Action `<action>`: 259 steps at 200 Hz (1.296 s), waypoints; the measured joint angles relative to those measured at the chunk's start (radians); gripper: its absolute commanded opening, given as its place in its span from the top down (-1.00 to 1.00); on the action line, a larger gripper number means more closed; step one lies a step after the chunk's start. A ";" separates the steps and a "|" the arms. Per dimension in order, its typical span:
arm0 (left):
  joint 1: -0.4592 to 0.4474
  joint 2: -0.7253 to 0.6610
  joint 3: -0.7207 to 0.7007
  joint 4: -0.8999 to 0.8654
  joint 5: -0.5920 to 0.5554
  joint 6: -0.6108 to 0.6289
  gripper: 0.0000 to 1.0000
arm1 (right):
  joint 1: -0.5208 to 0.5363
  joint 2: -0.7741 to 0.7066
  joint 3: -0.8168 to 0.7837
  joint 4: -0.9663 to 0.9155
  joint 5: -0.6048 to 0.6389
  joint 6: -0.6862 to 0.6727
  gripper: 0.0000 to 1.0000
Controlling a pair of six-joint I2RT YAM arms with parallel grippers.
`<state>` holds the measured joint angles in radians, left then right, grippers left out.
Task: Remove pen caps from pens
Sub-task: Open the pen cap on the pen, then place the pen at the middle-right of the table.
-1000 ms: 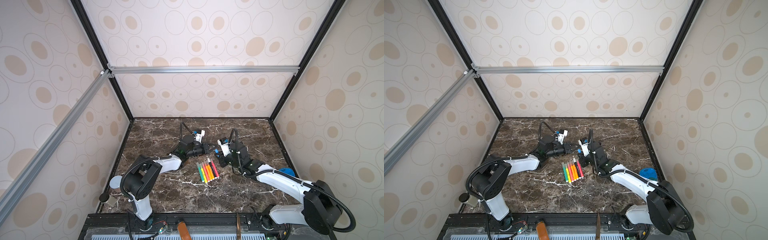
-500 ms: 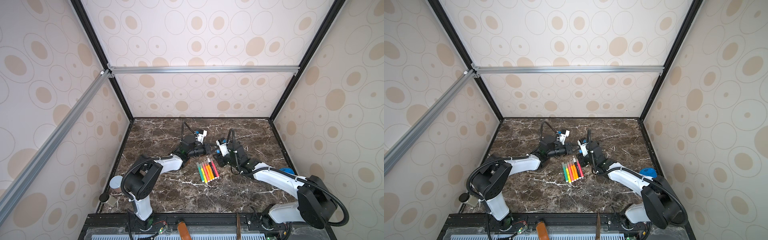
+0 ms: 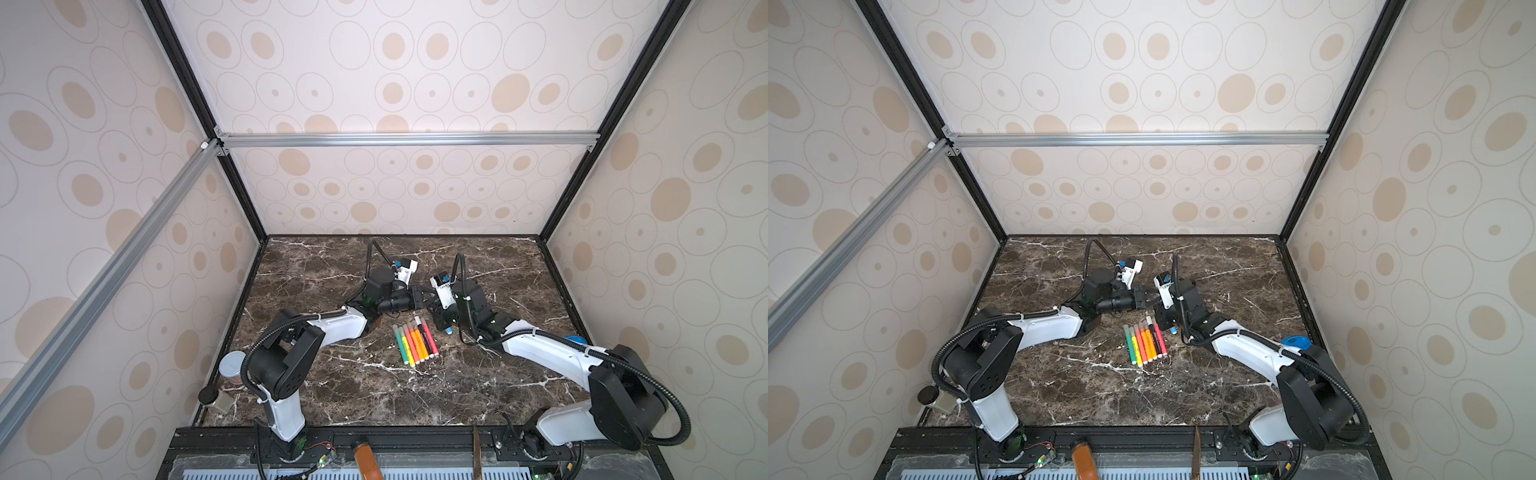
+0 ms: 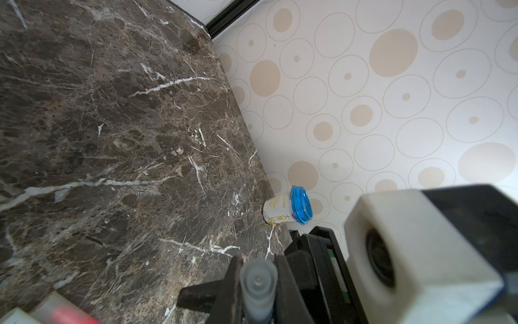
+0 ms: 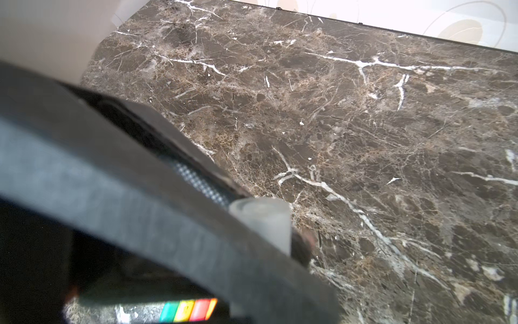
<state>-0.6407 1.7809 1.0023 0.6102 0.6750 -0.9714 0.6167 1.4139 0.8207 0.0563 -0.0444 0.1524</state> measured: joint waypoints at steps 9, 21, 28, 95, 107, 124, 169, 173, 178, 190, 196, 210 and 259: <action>0.000 -0.001 0.006 -0.016 -0.005 0.014 1.00 | -0.001 0.000 0.000 -0.002 0.000 0.000 1.00; 0.000 -0.002 0.020 -0.048 -0.014 0.036 1.00 | -0.002 0.000 -0.003 -0.004 0.001 0.001 1.00; -0.001 -0.002 0.028 -0.068 -0.018 0.050 1.00 | -0.003 -0.001 -0.008 -0.002 0.000 0.001 1.00; -0.005 0.008 0.134 -0.225 0.061 0.135 1.00 | -0.012 -0.116 -0.108 0.047 0.006 0.008 1.00; -0.003 0.023 0.177 -0.263 0.085 0.150 1.00 | -0.017 -0.137 -0.123 0.061 0.016 0.013 1.00; -0.001 0.050 0.241 -0.324 0.117 0.171 1.00 | -0.024 -0.159 -0.145 0.087 0.029 0.023 1.00; 0.005 0.108 0.360 -0.453 0.200 0.203 1.00 | -0.033 -0.214 -0.196 0.114 0.048 0.045 1.00; 0.007 0.112 0.370 -0.465 0.207 0.206 1.00 | -0.033 -0.216 -0.198 0.113 0.048 0.045 1.00; 0.010 0.117 0.380 -0.477 0.214 0.210 1.00 | -0.033 -0.218 -0.198 0.113 0.048 0.047 1.00; 0.017 0.129 0.409 -0.504 0.232 0.215 1.00 | -0.034 -0.220 -0.199 0.115 0.049 0.049 1.00; 0.022 0.135 0.423 -0.520 0.241 0.218 1.00 | -0.035 -0.220 -0.199 0.117 0.049 0.049 1.00; 0.077 0.158 0.489 -0.505 0.125 0.235 1.00 | -0.027 -0.235 -0.224 0.048 0.012 0.044 1.00; 0.368 0.241 0.675 -0.475 -0.143 0.267 1.00 | 0.008 -0.248 -0.268 -0.083 -0.080 0.037 1.00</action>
<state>-0.2729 2.0224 1.6772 0.1349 0.5320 -0.7044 0.6243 1.1664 0.5526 -0.0269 -0.1242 0.1890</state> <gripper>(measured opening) 0.165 0.164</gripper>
